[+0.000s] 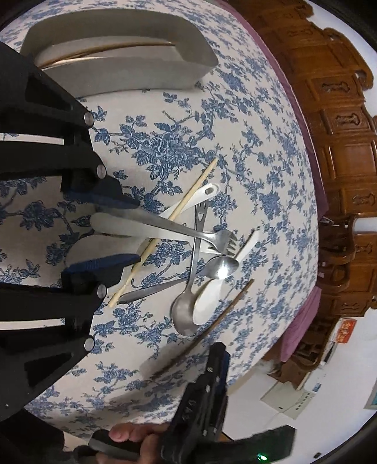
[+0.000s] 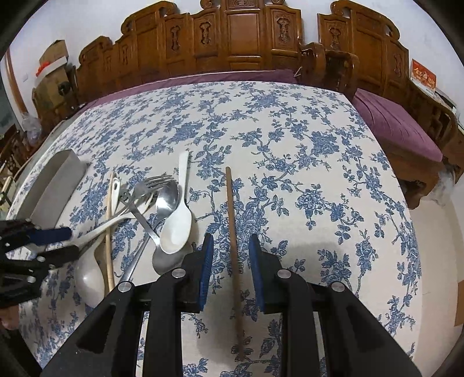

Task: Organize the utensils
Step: 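Grasp another brown chopstick with the right tool while the left reaches toward the forks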

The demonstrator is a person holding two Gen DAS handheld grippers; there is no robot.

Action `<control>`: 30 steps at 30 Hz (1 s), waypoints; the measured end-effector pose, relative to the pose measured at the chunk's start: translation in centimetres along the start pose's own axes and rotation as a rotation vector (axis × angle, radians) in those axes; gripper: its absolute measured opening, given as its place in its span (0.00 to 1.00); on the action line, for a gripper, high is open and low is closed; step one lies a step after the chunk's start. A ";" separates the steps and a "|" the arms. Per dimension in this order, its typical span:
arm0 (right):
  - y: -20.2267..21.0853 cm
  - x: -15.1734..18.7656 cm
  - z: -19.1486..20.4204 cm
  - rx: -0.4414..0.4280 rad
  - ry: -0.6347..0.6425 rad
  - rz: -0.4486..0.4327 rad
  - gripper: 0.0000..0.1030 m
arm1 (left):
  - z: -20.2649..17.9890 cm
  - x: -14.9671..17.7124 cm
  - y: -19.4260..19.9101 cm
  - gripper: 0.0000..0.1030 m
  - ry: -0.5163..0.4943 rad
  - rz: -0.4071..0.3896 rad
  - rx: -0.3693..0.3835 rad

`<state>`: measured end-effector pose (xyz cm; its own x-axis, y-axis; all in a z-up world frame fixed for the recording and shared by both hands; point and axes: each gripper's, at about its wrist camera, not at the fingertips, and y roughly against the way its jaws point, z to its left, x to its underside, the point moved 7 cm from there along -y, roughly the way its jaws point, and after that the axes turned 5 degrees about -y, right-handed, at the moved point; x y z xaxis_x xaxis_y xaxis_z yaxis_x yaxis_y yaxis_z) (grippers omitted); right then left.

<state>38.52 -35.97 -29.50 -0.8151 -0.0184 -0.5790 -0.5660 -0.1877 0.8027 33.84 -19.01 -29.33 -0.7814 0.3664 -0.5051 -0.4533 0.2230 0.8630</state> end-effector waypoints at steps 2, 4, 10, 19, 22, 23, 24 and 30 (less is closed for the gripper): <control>0.1 -0.1 0.0 -0.005 -0.006 -0.003 0.26 | -0.1 0.0 -0.3 0.25 -0.022 0.004 -0.027; 0.1 -0.1 -0.1 -0.004 -0.011 -0.002 0.26 | -0.3 -0.2 -0.4 0.24 -0.068 0.006 -0.078; -0.1 0.0 -0.4 -0.005 -0.029 0.004 0.26 | -0.7 -0.4 -1.0 0.20 -0.148 0.041 -0.143; -1.3 0.7 -0.6 0.002 -0.032 0.060 0.26 | -0.9 0.0 -2.0 0.11 -0.172 0.106 -0.103; -1.5 0.9 -0.6 0.002 -0.032 0.069 0.26 | -1.1 -0.1 -0.9 0.10 -0.184 0.065 -0.129; -1.6 0.9 -0.6 0.001 -0.031 0.070 0.26 | -1.2 -0.2 -0.5 0.10 -0.184 0.050 -0.128; -1.6 0.9 -0.6 0.001 -0.031 0.071 0.26 | -1.3 -0.4 0.1 0.10 -0.181 0.032 -0.127; -2.3 1.4 -0.7 0.034 -0.012 0.092 0.26 | -1.3 -0.7 2.5 0.10 -0.158 -0.018 -0.097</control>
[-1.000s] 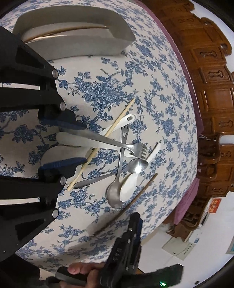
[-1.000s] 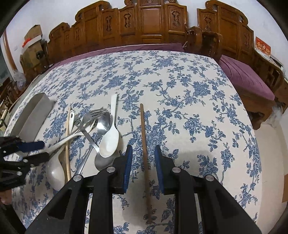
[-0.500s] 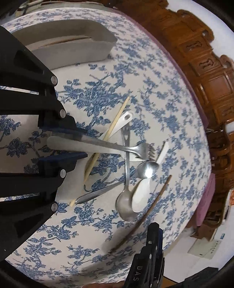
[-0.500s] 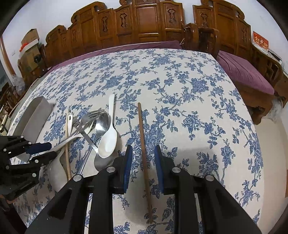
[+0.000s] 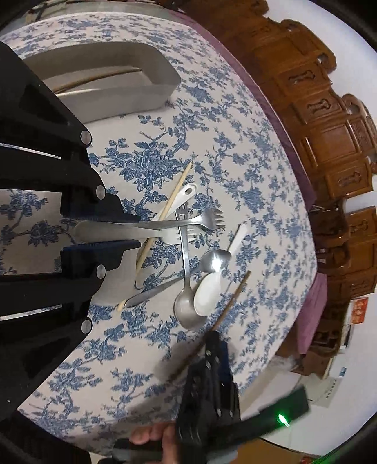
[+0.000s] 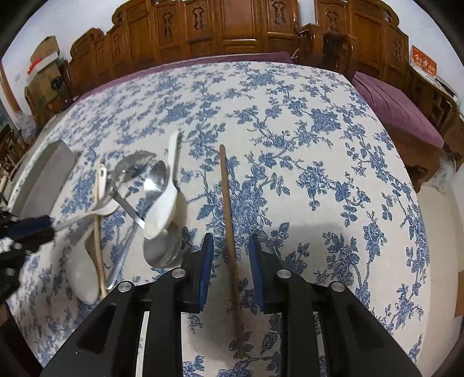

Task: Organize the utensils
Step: 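Grasp another brown chopstick with the right tool while the left reaches toward the forks, then grasp the white plastic fork with the left tool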

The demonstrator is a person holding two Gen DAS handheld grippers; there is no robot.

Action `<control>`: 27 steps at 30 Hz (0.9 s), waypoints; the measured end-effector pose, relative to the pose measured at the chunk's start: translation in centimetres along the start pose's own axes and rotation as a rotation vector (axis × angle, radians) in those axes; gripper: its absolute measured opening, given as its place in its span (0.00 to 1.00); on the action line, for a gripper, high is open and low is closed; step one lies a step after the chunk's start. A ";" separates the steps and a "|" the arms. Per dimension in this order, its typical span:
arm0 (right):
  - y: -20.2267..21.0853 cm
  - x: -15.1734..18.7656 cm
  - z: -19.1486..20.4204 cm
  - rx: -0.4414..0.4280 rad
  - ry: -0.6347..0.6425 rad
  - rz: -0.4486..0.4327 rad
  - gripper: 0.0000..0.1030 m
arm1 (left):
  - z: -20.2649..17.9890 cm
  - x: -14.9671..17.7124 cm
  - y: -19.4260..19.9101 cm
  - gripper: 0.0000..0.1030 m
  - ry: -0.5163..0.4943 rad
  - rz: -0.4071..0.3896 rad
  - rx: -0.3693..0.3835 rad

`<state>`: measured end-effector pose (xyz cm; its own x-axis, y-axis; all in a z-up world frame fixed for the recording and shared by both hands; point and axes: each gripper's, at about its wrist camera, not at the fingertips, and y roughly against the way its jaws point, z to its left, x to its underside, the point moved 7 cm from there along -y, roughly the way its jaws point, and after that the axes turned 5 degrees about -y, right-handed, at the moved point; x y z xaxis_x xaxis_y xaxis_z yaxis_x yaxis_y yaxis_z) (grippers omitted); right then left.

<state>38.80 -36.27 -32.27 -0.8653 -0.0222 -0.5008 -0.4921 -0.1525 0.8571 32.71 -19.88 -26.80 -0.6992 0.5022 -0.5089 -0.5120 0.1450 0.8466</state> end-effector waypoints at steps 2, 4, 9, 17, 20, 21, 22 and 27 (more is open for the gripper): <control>-0.5 0.2 -0.1 0.019 0.007 0.013 0.26 | 0.1 0.0 0.8 0.10 0.002 -0.015 0.001; -0.7 0.3 -0.1 0.035 0.021 0.012 0.26 | 0.2 0.1 1.5 0.10 0.002 -0.025 0.002; -0.7 0.5 0.1 0.056 0.048 0.010 0.27 | 0.5 0.8 3.4 0.00 0.016 -0.038 0.016; -0.7 0.6 0.7 0.058 0.076 0.014 0.06 | 1.4 1.8 4.3 0.00 0.021 -0.039 0.005; -0.7 0.6 0.6 0.043 0.063 0.016 0.06 | 1.6 0.8 5.7 0.00 0.015 -0.070 0.007; -0.7 0.6 0.6 0.040 0.060 0.017 0.06 | 1.6 0.4 6.0 0.00 0.012 -0.076 0.008; -0.7 0.5 0.6 0.038 0.059 0.017 0.06 | 1.7 0.0 6.2 0.00 0.008 -0.082 0.005; -0.7 0.5 0.6 0.030 0.057 0.020 0.06 | 2.8 -1.1 4.8 0.02 0.028 -0.041 0.012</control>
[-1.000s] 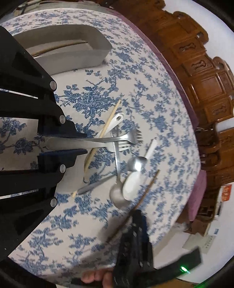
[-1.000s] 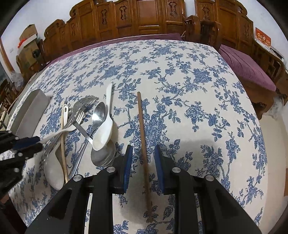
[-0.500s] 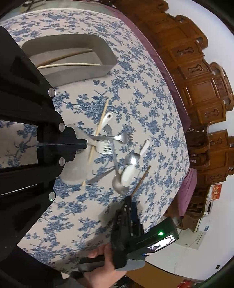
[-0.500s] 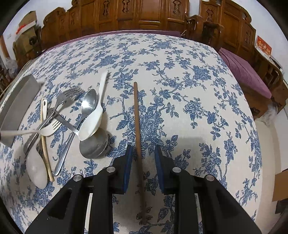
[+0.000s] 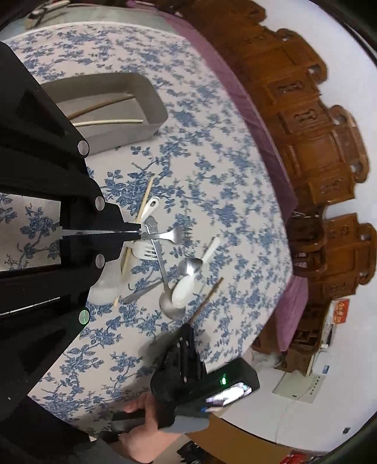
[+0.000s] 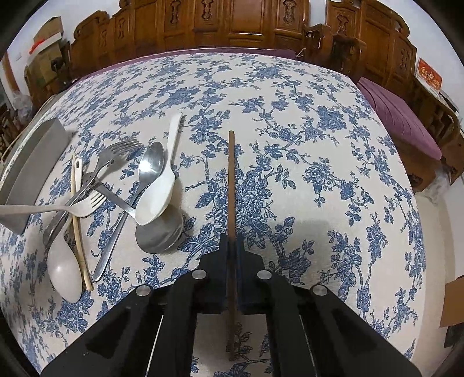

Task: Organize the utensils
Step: 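Grasp the white plastic fork with the left tool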

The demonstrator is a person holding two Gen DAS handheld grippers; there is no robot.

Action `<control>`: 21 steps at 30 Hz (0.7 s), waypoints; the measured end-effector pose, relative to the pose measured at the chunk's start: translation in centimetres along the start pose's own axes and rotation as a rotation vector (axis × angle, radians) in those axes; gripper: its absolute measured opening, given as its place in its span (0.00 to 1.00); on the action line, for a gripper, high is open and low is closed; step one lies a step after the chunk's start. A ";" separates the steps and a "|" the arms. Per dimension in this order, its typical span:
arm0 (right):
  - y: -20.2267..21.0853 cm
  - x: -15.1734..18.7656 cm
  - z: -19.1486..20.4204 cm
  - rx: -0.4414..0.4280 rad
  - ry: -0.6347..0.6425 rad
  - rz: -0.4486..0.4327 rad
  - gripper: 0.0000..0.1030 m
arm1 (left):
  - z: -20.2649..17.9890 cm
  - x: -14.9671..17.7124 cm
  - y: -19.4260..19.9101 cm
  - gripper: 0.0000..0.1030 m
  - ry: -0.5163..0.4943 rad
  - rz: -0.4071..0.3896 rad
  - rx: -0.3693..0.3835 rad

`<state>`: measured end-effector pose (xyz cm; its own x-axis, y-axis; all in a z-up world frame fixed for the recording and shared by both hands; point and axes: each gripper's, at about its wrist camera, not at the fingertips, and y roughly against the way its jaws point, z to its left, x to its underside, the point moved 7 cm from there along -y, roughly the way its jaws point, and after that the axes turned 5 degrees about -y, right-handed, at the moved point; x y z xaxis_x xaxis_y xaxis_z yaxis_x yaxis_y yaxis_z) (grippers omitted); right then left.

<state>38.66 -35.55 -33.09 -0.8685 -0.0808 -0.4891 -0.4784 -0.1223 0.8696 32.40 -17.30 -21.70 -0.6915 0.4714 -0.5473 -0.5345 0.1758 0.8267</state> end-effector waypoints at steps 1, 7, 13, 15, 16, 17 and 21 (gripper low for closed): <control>0.0 0.0 0.0 -0.002 -0.002 0.001 0.06 | 0.4 0.1 -0.6 0.04 0.017 0.019 0.006; 0.0 0.0 -0.1 -0.007 -0.011 0.003 0.06 | 1.1 1.9 -3.1 0.09 0.112 0.116 0.087; 0.1 0.0 -0.2 -0.012 -0.023 0.002 0.06 | 0.6 3.7 -4.2 0.09 0.197 0.165 0.181; 0.0 0.0 -0.3 -0.011 -0.026 0.002 0.06 | 0.5 4.0 -4.3 0.09 0.220 0.173 0.204; 0.0 0.0 -0.4 -0.011 -0.029 0.003 0.06 | 0.4 4.0 -4.4 0.09 0.223 0.175 0.208; 0.1 0.0 -0.4 -0.011 -0.031 0.003 0.06 | 0.3 4.1 -4.5 0.09 0.226 0.178 0.215; 0.1 -0.1 -0.4 -0.010 -0.034 0.003 0.06 | -0.1 4.6 -5.0 0.09 0.232 0.196 0.230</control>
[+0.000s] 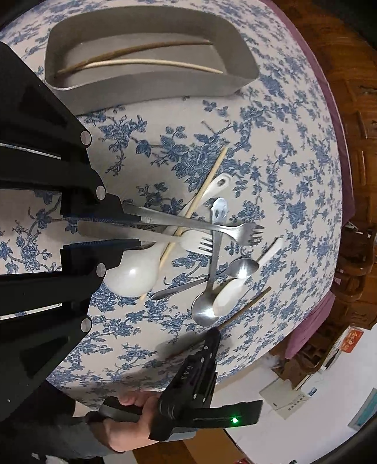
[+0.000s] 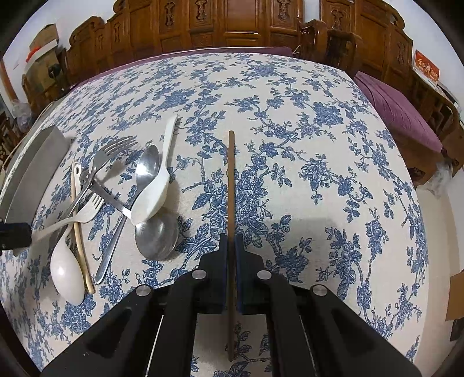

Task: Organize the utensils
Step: 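Grasp the white plastic fork with the left tool, then lower the white fork into the tray with the left tool while the right lifts its chopstick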

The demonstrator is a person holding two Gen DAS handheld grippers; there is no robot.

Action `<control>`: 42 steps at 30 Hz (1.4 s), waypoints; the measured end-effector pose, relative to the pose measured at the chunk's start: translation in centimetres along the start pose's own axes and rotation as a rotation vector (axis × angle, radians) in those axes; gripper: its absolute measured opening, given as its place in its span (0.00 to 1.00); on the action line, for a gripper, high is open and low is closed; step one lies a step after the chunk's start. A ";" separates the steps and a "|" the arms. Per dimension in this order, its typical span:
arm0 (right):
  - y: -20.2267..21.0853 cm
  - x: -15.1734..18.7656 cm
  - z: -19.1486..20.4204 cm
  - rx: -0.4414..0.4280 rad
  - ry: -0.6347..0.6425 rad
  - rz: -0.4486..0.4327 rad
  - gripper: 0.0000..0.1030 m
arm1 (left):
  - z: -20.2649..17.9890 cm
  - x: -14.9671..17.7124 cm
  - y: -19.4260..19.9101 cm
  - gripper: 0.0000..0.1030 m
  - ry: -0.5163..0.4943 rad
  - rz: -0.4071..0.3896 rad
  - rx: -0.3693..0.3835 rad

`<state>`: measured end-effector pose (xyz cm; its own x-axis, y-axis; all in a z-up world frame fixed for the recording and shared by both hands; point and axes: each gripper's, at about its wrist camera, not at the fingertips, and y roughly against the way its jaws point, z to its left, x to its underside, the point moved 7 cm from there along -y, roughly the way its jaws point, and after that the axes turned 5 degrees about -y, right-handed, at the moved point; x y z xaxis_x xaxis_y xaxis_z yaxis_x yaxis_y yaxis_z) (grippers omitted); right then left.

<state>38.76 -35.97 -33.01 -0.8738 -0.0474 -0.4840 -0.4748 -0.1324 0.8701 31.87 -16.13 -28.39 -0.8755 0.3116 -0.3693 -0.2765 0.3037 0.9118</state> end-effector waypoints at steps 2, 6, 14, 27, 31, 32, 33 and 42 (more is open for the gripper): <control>0.0 0.0 0.0 -0.001 -0.001 -0.001 0.06 | 0.0 0.1 -0.4 0.09 0.009 0.009 0.016; -0.1 0.0 -0.2 0.000 -0.007 0.000 0.06 | -0.4 0.5 -1.2 0.09 0.012 0.021 0.036; 0.0 0.0 -0.2 -0.003 -0.009 0.000 0.06 | -0.9 0.9 -2.0 0.09 0.020 0.026 0.044; 0.0 0.0 -0.3 -0.004 -0.012 0.000 0.06 | -1.5 -0.6 0.5 0.08 -0.020 -0.071 -0.013; 0.0 0.0 -0.3 -0.006 -0.013 0.003 0.06 | -1.7 -0.3 1.9 0.07 -0.033 -0.076 -0.014; 0.0 0.0 -0.3 -0.006 -0.015 0.002 0.06 | -1.7 0.1 2.2 0.07 -0.036 -0.074 -0.016; 0.0 0.1 -0.3 -0.005 -0.015 0.002 0.06 | -1.7 0.7 2.5 0.07 -0.039 -0.071 -0.021; 0.3 0.8 -0.1 0.032 -0.016 -0.009 0.06 | -2.0 3.9 6.2 0.04 -0.058 -0.138 -0.050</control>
<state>37.96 -36.16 -33.12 -0.8711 -0.0308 -0.4902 -0.4852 -0.1006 0.8686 25.95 -14.87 -23.82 -0.8037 0.3222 -0.5002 -0.4131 0.3028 0.8589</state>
